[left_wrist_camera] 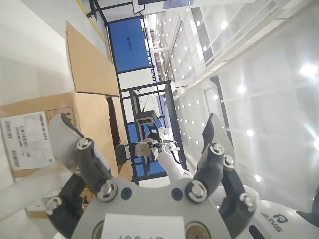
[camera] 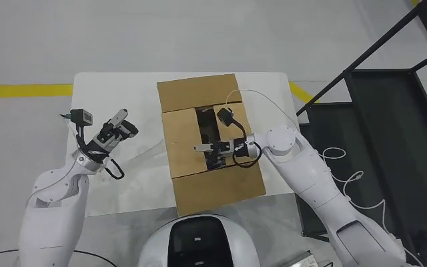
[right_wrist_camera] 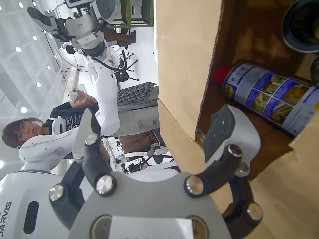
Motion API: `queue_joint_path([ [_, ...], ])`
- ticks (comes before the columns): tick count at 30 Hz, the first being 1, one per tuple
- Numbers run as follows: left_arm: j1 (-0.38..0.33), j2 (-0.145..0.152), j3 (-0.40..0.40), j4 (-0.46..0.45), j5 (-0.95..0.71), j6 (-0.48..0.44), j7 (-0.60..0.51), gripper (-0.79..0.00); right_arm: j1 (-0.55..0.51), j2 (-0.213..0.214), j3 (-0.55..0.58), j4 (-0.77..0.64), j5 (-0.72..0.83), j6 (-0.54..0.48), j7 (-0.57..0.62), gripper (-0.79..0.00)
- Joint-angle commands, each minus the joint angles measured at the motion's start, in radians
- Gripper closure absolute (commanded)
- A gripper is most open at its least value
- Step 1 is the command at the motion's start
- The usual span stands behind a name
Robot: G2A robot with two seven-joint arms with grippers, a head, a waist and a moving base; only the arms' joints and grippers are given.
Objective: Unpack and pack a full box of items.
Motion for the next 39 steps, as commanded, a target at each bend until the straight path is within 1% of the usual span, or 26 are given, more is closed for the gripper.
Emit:
queue_joint_path([
  [1,-0.021,0.001,0.004,0.013,0.005,0.008,-0.005,-0.785,0.004,-0.003,-0.011,0.008,0.002,-0.004,-0.005,-0.785],
  [4,-0.043,0.002,0.013,0.025,0.008,0.025,-0.01,-0.785,0.017,-0.009,-0.041,0.026,-0.013,-0.007,-0.011,-0.785],
  [8,-0.055,0.002,0.031,0.037,0.011,0.037,-0.018,-0.785,0.041,-0.02,-0.083,0.049,-0.017,-0.011,0.004,-0.785],
  [13,-0.055,0.004,0.029,0.049,0.005,0.033,-0.014,-0.785,0.037,-0.027,-0.078,0.045,0.126,-0.061,0.065,-0.785],
  [19,-0.045,0.009,0.008,0.033,-0.004,0.024,0.002,-0.785,0.029,-0.026,-0.056,0.007,0.22,-0.09,0.1,-0.785],
  [22,-0.038,0.011,-0.005,0.009,-0.016,0.018,0.007,-0.785,0.023,-0.029,-0.053,-0.03,0.254,-0.121,0.088,-0.785],
  [26,-0.025,0.014,-0.025,-0.051,-0.044,0.015,-0.001,-0.785,0.019,-0.044,-0.083,-0.052,0.287,-0.171,0.016,-0.785],
  [29,-0.012,0.018,-0.042,-0.105,-0.052,0.017,-0.011,-0.785,0.034,-0.062,-0.135,-0.048,0.293,-0.192,-0.019,-0.785],
  [34,0.004,0.022,-0.055,-0.178,-0.081,0.03,-0.039,-0.785,0.084,-0.095,-0.227,-0.004,0.294,-0.211,-0.027,-0.785],
  [39,0.012,0.025,-0.046,-0.209,-0.127,0.052,-0.078,-0.785,0.129,-0.125,-0.302,0.04,0.282,-0.213,-0.012,-0.785],
])
